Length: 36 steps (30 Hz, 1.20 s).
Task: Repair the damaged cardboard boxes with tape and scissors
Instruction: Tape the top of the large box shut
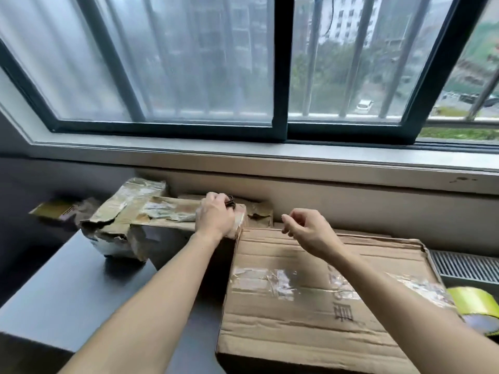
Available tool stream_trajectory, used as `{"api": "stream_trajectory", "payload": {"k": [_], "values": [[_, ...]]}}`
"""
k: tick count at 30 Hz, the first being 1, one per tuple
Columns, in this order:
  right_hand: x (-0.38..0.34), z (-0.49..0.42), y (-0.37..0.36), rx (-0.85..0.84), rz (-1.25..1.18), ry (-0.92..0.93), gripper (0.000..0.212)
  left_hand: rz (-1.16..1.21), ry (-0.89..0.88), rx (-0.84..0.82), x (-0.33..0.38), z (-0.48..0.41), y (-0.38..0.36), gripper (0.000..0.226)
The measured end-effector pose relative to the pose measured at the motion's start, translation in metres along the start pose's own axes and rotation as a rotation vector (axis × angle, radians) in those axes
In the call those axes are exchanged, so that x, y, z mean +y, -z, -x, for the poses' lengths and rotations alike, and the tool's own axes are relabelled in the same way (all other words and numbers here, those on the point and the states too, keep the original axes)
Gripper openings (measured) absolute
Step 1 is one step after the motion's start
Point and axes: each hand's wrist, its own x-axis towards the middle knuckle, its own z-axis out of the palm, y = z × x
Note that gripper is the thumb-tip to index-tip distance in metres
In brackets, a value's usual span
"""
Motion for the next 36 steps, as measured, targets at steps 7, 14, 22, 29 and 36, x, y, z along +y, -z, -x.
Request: {"api": "stream_trajectory", "payload": {"k": [7, 14, 22, 29, 36], "values": [[-0.014, -0.009, -0.016, 0.035, 0.04, -0.065, 0.036, -0.138, 0.014, -0.163, -0.031, -0.036, -0.008, 0.038], [-0.026, -0.009, -0.017, 0.061, 0.05, -0.097, 0.035, 0.035, -0.297, -0.204, -0.032, -0.045, 0.004, 0.028], [-0.035, 0.002, 0.018, 0.338, -0.084, -0.059, 0.021, 0.269, -0.734, -0.514, 0.072, -0.018, 0.018, 0.043], [0.008, 0.056, 0.073, 0.304, -0.338, -0.329, 0.015, 0.182, -0.991, -0.623, 0.159, 0.013, -0.013, 0.024], [0.041, 0.129, 0.148, 0.061, -0.918, -0.425, 0.018, 0.06, -1.386, -0.51, 0.258, 0.073, -0.034, 0.033]]}}
